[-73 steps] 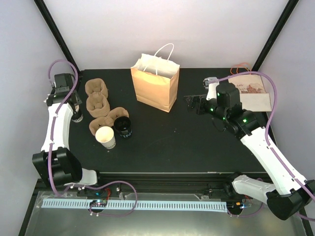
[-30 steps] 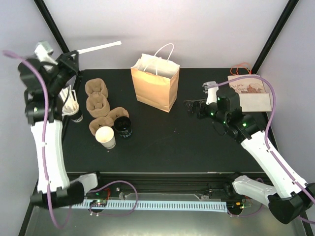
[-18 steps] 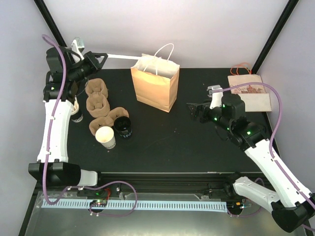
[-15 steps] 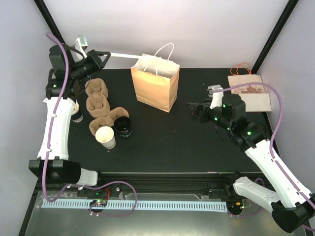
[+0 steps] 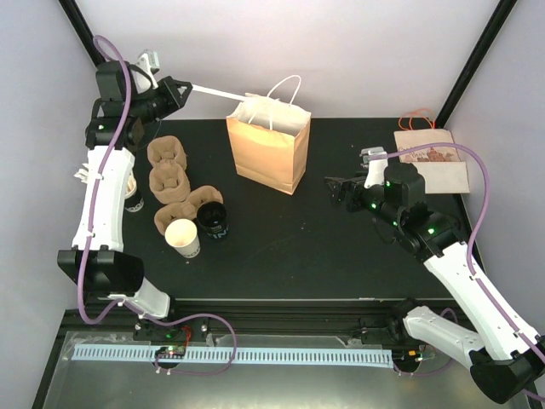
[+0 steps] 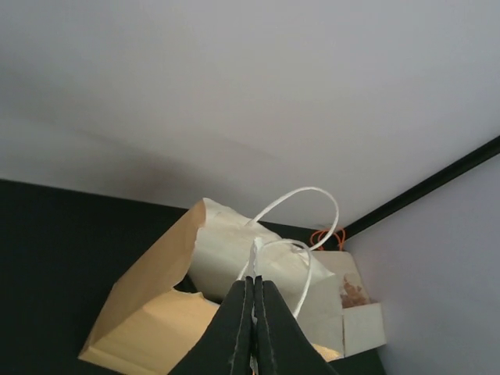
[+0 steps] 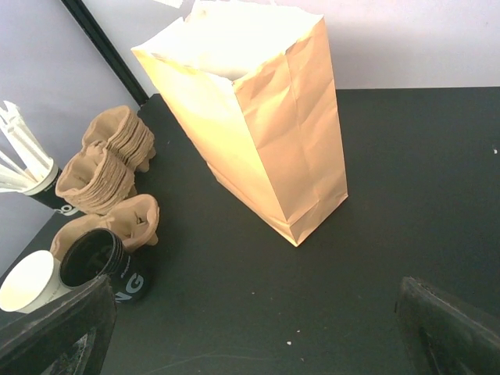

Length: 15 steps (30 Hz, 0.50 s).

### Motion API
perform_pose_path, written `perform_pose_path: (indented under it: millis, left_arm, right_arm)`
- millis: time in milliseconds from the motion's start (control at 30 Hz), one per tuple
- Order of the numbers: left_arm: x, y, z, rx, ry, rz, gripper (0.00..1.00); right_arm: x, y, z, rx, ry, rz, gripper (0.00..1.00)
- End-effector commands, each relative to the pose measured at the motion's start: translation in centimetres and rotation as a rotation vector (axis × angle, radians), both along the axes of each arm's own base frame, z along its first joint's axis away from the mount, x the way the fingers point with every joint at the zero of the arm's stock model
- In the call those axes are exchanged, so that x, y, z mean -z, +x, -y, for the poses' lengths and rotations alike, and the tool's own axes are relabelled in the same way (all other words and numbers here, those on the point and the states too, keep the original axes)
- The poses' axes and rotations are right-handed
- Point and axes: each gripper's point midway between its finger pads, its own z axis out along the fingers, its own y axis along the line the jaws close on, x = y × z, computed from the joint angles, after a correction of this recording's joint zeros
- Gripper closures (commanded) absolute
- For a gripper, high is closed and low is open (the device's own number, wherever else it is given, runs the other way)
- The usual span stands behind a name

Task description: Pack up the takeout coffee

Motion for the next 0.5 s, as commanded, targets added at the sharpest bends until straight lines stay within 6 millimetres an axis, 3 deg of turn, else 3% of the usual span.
perform_pose_path:
  millis: [0, 200, 400, 467]
  left_arm:
    - [1.2, -0.1, -0.4, -0.014, 0.083, -0.040, 0.98]
    - [3.2, 0.9, -0.4, -0.013, 0.094, -0.082, 0.98]
    - [3.5, 2.3, 0.3, -0.025, 0.141, -0.066, 0.99]
    - [3.3, 2.7, 1.1, -0.014, 0.166, -0.044, 0.91]
  right_arm:
    - [-0.2, 0.1, 0.5, 0.025, 0.003, 0.017, 0.00]
    - [-0.1, 0.2, 0.5, 0.027, -0.002, 0.016, 0.00]
    - [-0.2, 0.3, 0.4, 0.025, -0.007, 0.018, 0.00]
    - [-0.2, 0.3, 0.4, 0.025, -0.009, 0.019, 0.00]
